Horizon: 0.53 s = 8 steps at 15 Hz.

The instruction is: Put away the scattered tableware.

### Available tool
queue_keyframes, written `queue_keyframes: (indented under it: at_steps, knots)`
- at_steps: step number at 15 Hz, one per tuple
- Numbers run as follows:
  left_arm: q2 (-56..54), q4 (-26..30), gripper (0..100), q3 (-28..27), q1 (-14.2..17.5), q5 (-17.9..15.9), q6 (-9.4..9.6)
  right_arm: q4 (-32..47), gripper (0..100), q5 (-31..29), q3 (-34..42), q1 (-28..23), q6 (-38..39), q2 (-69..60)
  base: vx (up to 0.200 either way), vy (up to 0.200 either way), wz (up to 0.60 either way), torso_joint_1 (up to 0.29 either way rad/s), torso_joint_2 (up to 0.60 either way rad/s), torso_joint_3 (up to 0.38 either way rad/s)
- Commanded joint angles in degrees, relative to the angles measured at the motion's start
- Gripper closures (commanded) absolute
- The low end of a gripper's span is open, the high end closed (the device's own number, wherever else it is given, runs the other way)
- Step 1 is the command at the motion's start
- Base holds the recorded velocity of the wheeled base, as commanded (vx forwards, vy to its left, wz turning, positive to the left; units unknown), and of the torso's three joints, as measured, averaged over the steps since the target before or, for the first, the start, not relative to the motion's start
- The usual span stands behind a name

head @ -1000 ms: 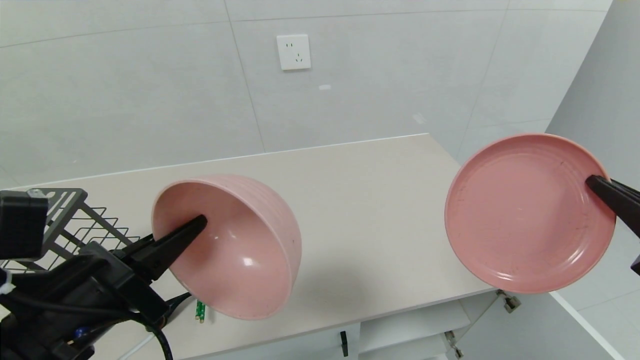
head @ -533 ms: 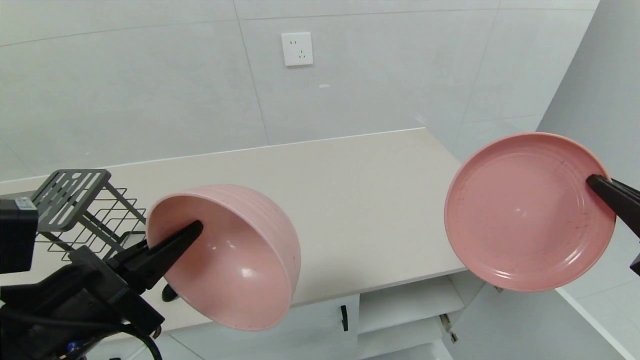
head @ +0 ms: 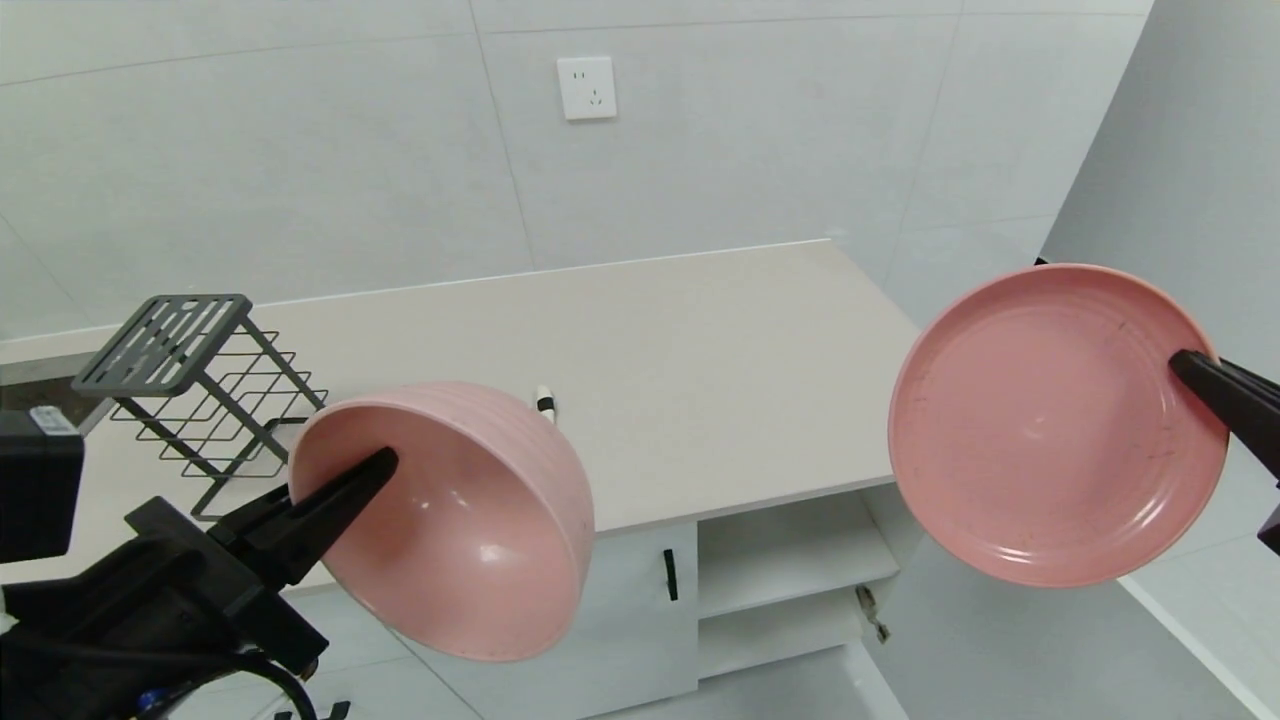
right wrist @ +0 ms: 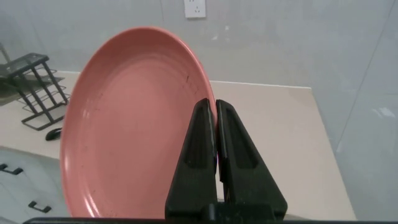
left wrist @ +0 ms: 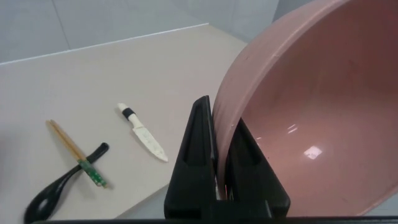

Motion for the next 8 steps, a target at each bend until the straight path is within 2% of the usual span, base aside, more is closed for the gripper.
queue_keyframes:
  at_steps: [1,3,5,8]
  knots:
    - [0.03,-0.02,100,0.03,-0.01,0.00,-0.04,-0.08,100,0.01,-0.02,0.04,-0.01,0.11,0.000,0.000,0.00,0.000,0.00,0.000]
    - [0.21,-0.02,100,0.03,-0.01,0.00,-0.04,-1.05,100,0.01,-0.02,0.04,-0.10,0.37,0.000,0.000,0.00,0.000,0.00,0.000]
    - [0.03,-0.28,100,-0.06,-0.01,0.00,-0.30,-6.76,100,0.01,0.33,0.04,-0.01,1.95,0.000,0.000,0.00,0.000,0.00,0.000]
    - [-0.05,-0.37,100,-0.06,0.25,0.00,0.05,-7.29,100,0.01,1.65,0.04,-0.89,4.85,0.000,0.000,0.00,0.000,0.00,0.000]
